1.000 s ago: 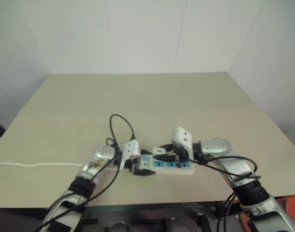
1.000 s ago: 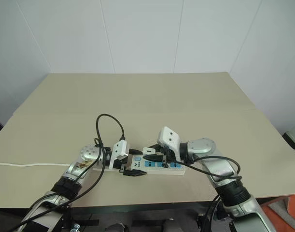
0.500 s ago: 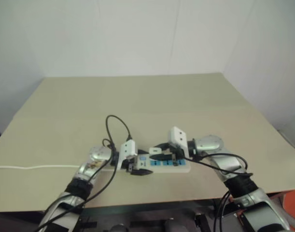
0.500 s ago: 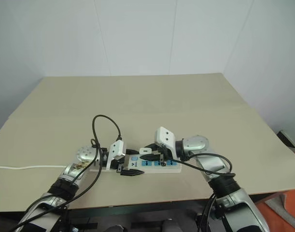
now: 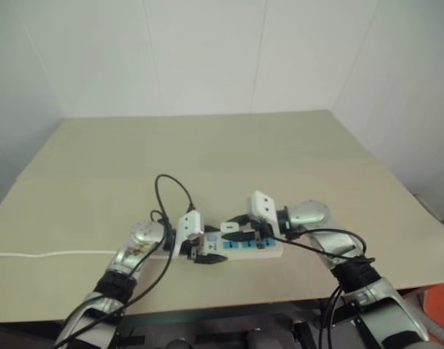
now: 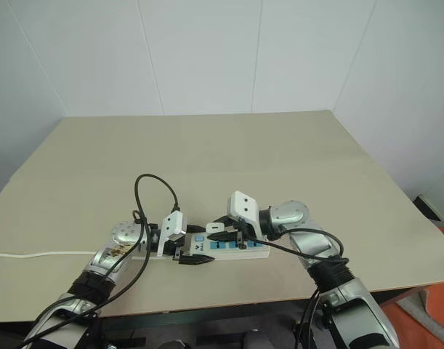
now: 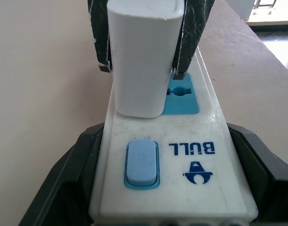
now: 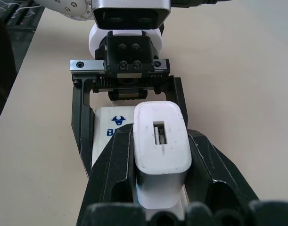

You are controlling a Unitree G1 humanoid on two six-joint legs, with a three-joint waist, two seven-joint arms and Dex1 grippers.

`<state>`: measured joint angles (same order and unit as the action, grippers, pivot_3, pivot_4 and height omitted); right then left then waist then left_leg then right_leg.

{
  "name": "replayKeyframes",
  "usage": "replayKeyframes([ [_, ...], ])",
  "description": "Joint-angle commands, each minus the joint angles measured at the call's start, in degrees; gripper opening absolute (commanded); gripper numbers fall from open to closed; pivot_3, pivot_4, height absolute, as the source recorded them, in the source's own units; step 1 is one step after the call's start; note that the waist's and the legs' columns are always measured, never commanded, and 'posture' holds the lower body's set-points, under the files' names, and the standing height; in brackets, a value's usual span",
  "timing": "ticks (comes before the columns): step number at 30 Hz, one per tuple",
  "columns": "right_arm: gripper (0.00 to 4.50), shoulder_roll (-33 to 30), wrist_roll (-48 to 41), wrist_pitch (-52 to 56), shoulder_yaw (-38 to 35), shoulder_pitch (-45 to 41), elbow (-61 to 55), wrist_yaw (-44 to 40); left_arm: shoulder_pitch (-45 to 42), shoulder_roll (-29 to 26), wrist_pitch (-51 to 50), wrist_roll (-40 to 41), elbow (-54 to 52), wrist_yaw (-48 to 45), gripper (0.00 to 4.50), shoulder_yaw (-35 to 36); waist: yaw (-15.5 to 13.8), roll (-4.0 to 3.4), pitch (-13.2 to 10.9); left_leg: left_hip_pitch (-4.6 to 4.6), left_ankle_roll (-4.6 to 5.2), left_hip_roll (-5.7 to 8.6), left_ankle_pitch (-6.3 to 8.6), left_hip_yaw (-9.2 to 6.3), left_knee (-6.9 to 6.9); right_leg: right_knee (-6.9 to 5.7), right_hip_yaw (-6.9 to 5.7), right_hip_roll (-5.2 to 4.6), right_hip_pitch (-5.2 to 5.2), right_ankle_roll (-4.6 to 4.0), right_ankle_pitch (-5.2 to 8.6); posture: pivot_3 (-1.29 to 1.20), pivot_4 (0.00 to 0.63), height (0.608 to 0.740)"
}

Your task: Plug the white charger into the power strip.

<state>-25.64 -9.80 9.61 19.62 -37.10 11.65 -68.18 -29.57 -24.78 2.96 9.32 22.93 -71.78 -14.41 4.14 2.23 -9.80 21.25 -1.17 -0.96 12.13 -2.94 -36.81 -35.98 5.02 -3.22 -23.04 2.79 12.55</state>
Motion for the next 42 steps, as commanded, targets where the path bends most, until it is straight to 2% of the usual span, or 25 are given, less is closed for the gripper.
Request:
replayKeyframes([
  [1,1.19,0.0,3.3,1.8,3.0,2.2,7.2,-0.8,0.7,-0.8,0.0,-1.5,-1.5,0.3,3.31,-0.6,0.0,-0.01,0.0,-0.02,0.00,0.00,0.00,0.00,0.00,0.00,0.00,0.00,0.01,0.00,0.00,0.00,0.150,0.740],
  [12,1.19,1.0,2.4,1.4,1.4,2.7,11.0,-2.6,1.9,-1.5,-0.3,-1.2,-3.2,0.5,3.31,-0.4,0.0,-0.03,0.2,-0.05,0.00,0.00,0.01,0.00,0.04,0.03,0.00,0.00,0.03,-0.04,0.03,0.00,0.150,0.740],
  [42,1.19,3.1,1.7,-1.3,1.4,1.6,10.7,-4.8,2.0,-1.5,-0.5,-0.7,-3.3,0.3,3.31,-0.4,0.1,-0.03,0.2,-0.05,-0.01,-0.02,0.04,0.00,0.12,0.03,0.00,0.02,-0.02,-0.12,0.09,0.00,0.150,0.740],
])
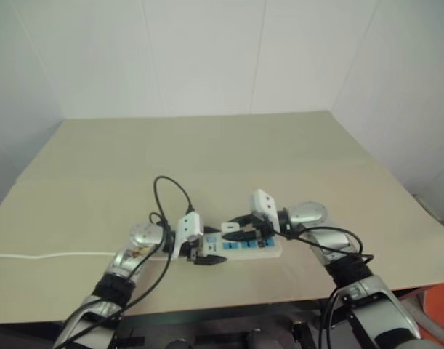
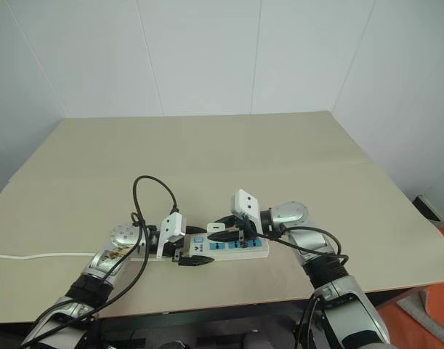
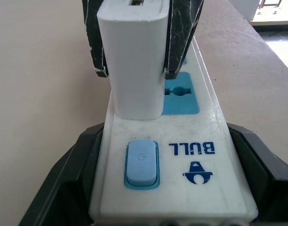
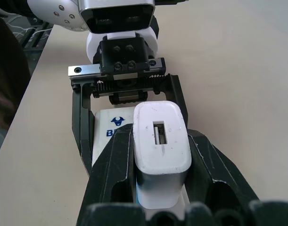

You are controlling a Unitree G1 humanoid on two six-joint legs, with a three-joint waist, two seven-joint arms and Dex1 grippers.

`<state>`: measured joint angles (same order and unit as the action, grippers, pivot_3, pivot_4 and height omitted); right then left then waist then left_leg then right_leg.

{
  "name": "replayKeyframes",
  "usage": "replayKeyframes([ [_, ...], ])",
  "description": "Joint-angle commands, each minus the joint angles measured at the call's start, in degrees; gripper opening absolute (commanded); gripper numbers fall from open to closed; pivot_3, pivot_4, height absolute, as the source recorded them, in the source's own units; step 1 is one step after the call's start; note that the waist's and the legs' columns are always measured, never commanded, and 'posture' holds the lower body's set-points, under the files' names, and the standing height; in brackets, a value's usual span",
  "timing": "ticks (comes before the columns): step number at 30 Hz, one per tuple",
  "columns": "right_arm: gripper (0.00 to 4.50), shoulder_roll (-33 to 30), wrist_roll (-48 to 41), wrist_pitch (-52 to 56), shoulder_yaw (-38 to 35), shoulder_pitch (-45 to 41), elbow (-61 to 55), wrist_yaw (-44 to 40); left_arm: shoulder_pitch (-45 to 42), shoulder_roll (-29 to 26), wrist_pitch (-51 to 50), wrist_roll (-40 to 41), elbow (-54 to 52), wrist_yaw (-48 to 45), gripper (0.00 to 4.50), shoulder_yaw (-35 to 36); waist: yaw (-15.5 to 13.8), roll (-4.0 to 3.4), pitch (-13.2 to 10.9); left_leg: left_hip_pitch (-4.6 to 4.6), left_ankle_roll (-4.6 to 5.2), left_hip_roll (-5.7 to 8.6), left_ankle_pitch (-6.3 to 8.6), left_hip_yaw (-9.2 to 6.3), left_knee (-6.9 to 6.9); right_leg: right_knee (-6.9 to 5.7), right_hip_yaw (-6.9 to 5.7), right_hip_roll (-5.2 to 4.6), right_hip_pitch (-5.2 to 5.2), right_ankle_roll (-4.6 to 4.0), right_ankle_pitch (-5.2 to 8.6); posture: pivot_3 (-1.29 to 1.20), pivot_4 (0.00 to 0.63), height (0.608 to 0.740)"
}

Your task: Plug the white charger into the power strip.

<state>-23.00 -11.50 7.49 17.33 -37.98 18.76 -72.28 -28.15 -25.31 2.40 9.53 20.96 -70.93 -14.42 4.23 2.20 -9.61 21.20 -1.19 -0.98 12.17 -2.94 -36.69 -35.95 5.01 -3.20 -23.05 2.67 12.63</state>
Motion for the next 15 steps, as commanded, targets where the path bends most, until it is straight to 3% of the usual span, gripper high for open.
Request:
replayKeyframes([
  [1,1.19,0.6,3.3,0.9,3.6,2.4,3.5,-0.7,0.5,-1.0,0.1,-0.9,-1.3,-0.5,3.31,-0.4,0.0,0.00,0.0,0.00,0.00,0.00,0.00,0.00,0.00,0.00,0.00,0.00,0.00,0.00,0.00,0.00,0.150,0.740],
  [7,1.19,0.6,3.0,1.4,3.6,2.5,3.4,-1.2,0.5,-1.0,0.1,-0.9,-1.3,-0.6,3.31,-0.5,0.0,0.00,0.0,0.00,0.00,-0.01,0.00,0.00,0.03,0.00,0.00,0.01,-0.02,-0.01,0.01,0.00,0.150,0.740],
  [15,3.71,0.8,2.4,2.9,2.1,2.2,2.6,-1.1,0.2,-0.8,0.2,-1.0,-0.9,-0.7,3.31,-0.7,-0.1,-0.04,0.0,0.17,0.00,-0.01,0.00,-0.02,0.04,0.01,-0.01,0.01,-0.16,-0.01,0.01,0.00,0.150,0.740],
])
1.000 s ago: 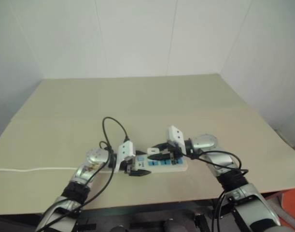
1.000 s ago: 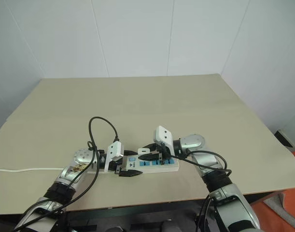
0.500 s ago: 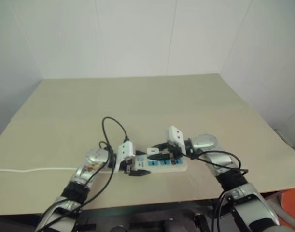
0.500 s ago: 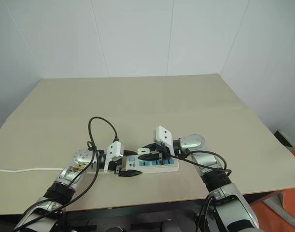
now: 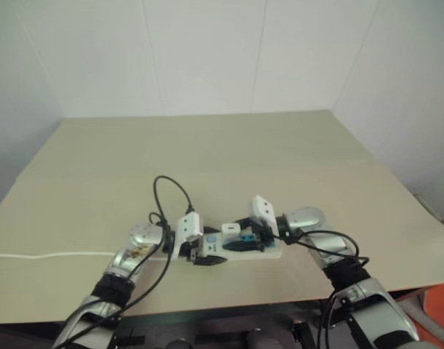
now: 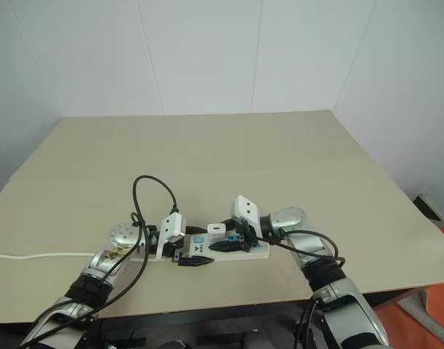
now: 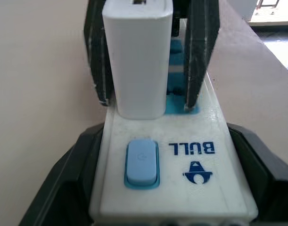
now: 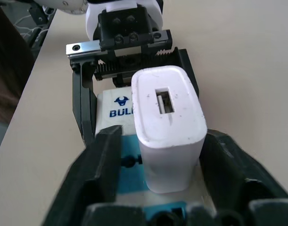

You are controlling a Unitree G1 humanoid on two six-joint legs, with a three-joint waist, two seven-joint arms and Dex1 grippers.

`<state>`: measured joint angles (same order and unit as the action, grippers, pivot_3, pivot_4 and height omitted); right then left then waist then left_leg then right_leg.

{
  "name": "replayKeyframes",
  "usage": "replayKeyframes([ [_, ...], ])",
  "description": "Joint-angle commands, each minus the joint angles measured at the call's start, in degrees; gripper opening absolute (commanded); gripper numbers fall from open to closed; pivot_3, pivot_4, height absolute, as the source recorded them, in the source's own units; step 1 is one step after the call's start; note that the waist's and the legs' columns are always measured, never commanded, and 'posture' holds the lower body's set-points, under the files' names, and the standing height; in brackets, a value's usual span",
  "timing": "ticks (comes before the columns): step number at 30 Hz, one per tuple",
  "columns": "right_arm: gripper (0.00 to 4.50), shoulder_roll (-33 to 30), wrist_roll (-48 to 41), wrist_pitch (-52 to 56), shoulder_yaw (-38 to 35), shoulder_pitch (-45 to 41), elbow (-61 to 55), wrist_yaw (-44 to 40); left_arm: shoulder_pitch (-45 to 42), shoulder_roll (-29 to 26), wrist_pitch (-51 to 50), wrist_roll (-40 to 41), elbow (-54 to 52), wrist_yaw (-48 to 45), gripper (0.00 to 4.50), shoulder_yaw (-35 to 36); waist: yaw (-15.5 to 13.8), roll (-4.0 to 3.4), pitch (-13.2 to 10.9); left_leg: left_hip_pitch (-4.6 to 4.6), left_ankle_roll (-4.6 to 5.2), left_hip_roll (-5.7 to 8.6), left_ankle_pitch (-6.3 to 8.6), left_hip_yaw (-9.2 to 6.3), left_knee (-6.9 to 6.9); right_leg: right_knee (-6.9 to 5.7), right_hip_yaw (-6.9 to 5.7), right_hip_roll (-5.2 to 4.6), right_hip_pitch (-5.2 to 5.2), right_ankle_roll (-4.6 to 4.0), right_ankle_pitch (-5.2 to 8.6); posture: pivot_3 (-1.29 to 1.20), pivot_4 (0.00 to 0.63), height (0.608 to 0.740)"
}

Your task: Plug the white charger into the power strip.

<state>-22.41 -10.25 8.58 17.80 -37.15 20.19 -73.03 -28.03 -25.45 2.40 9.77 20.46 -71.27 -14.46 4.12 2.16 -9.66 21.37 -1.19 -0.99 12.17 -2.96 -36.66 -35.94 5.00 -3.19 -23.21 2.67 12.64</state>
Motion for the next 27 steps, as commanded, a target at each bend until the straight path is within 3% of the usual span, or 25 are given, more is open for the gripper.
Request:
replayKeyframes([
  [1,4.09,0.1,1.0,2.0,1.5,1.3,1.0,-0.6,0.0,-0.5,0.2,-1.3,-0.3,-0.3,3.31,-0.7,0.0,0.00,0.0,0.00,0.00,0.00,0.00,0.01,0.00,0.00,0.01,0.00,0.00,0.00,0.00,0.00,0.150,0.740],
  [2,4.39,0.0,0.9,2.1,1.3,1.3,0.8,-0.8,0.0,-0.4,0.2,-1.3,-0.2,-0.3,3.31,-0.7,0.0,0.00,0.0,0.00,0.00,0.00,0.00,0.00,0.00,0.00,0.00,0.00,0.00,0.00,0.00,0.00,0.150,0.740],
  [9,4.39,-2.2,-0.7,3.7,-1.3,1.0,-2.6,-1.1,-0.5,-0.2,-0.4,-1.2,0.5,-0.6,3.31,-1.0,-0.2,-0.02,0.0,0.08,0.00,0.01,0.00,-0.01,0.00,0.04,-0.02,-0.02,-0.04,0.00,0.01,0.00,0.150,0.740],
  [13,4.44,-6.3,-3.4,6.1,-4.4,1.5,-8.1,-2.1,-1.3,-0.2,-1.6,0.2,0.6,-2.3,4.48,-0.4,-0.5,-0.10,-0.1,0.38,0.00,0.04,0.00,-0.02,-0.01,0.05,-0.03,-0.04,-0.27,0.04,-0.02,0.00,0.150,0.740],
  [16,4.44,-9.0,-5.3,7.9,-6.1,2.5,-11.8,-2.6,-1.7,-0.1,-2.9,2.1,-0.1,-3.7,4.48,0.7,-0.5,-0.15,-0.2,1.05,0.00,0.07,-0.01,-0.01,-0.13,-0.09,-0.02,-0.05,-0.97,0.11,-0.07,0.00,0.150,0.740],
  [20,4.44,-13.5,-8.1,10.4,-10.0,4.7,-17.0,-2.5,-2.0,-2.0,-5.5,5.2,-3.5,-5.6,4.48,3.5,-0.6,-0.14,-0.6,1.14,0.01,0.07,-0.01,-0.02,-0.15,-0.08,-0.01,-0.04,-1.06,0.11,-0.07,0.00,0.150,0.740],
  [27,4.44,-21.4,-11.7,12.4,-17.3,10.9,-23.2,-1.7,0.3,-12.6,-12.2,12.7,-12.9,-10.9,4.48,10.5,-0.4,-0.17,-1.0,1.22,0.01,0.06,-0.01,0.00,-0.17,-0.03,-0.01,-0.07,-1.11,0.14,-0.08,0.00,0.150,0.740],
])
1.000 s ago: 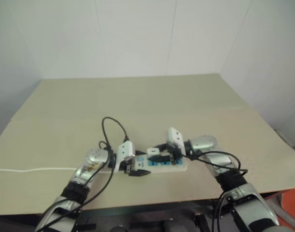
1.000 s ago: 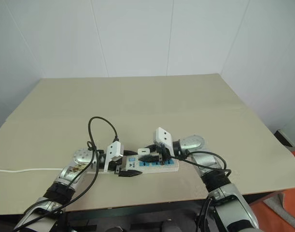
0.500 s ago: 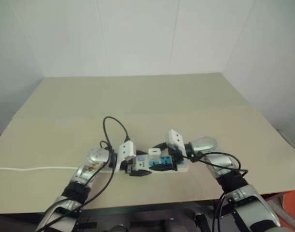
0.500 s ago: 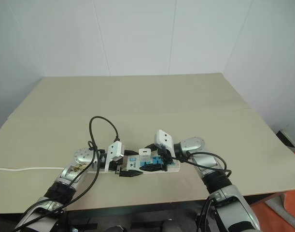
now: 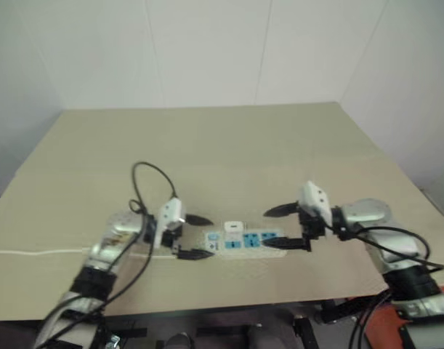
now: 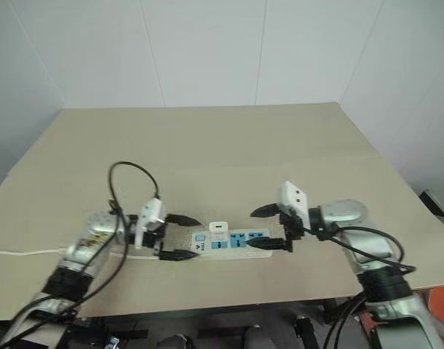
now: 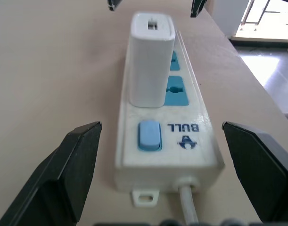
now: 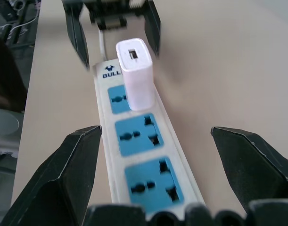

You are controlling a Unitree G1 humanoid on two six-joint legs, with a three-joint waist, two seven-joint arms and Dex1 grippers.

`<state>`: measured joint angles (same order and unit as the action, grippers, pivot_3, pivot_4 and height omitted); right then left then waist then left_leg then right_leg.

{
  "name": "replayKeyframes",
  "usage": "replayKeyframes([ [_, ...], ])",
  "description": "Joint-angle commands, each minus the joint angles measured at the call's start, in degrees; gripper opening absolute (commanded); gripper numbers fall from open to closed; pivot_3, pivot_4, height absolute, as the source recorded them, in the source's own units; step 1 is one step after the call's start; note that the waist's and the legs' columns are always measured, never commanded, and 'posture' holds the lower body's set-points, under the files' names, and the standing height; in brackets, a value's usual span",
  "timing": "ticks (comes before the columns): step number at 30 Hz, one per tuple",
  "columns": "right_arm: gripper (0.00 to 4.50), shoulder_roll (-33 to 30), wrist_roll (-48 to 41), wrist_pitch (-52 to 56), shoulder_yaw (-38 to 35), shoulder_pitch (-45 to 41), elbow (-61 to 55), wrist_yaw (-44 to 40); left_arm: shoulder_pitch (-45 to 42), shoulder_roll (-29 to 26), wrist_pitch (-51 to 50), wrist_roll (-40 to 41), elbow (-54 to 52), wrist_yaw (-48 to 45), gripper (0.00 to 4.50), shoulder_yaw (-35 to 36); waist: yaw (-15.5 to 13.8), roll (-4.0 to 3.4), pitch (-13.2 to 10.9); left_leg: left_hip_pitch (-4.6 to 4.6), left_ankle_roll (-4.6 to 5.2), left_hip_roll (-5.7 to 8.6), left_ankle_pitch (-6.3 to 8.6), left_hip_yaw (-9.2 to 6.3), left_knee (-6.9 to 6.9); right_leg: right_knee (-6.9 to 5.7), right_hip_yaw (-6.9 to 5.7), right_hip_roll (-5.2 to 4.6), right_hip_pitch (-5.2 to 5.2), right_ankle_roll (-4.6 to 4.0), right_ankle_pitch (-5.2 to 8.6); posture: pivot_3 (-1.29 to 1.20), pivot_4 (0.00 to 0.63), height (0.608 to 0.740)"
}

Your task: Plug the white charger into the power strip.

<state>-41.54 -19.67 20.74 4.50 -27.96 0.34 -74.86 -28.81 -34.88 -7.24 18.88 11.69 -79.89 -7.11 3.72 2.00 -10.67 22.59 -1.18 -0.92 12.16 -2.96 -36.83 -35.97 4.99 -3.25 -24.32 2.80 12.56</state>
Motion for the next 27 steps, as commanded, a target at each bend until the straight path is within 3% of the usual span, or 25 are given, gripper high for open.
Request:
replayKeyframes([
  [1,4.44,-3.1,-2.5,0.2,-4.8,2.6,-3.7,0.3,1.4,-4.5,-3.1,4.2,-4.8,-2.6,4.48,4.1,0.0,0.00,0.0,0.01,0.00,0.00,0.00,0.00,0.00,0.02,0.00,-0.01,0.00,0.00,0.00,0.00,0.150,0.740],
  [10,4.44,-8.1,-4.4,-0.1,-14.6,14.0,-7.4,4.8,8.0,-12.6,-7.7,7.7,-10.5,-0.3,4.48,12.2,-0.2,-0.01,-0.1,0.04,0.00,0.00,0.00,0.04,-0.01,0.04,-0.01,-0.05,-0.01,0.00,0.00,0.00,0.150,0.740],
  [18,4.44,-8.5,-5.4,0.0,-18.9,21.4,-11.4,8.2,12.7,-13.2,-12.1,10.6,-16.9,2.6,4.48,14.4,-0.3,0.01,-0.2,0.02,0.00,0.00,0.00,0.06,-0.03,0.02,0.00,-0.05,0.00,0.01,-0.01,0.00,0.150,0.740],
  [27,4.44,-8.9,-5.1,-0.6,-18.3,20.9,-11.1,8.9,10.7,-12.2,-12.3,10.5,-16.1,3.1,4.48,12.9,-0.3,0.01,-0.2,0.03,0.00,0.00,0.00,0.08,-0.03,0.03,0.00,-0.05,0.00,0.01,-0.01,0.00,0.150,0.740],
])
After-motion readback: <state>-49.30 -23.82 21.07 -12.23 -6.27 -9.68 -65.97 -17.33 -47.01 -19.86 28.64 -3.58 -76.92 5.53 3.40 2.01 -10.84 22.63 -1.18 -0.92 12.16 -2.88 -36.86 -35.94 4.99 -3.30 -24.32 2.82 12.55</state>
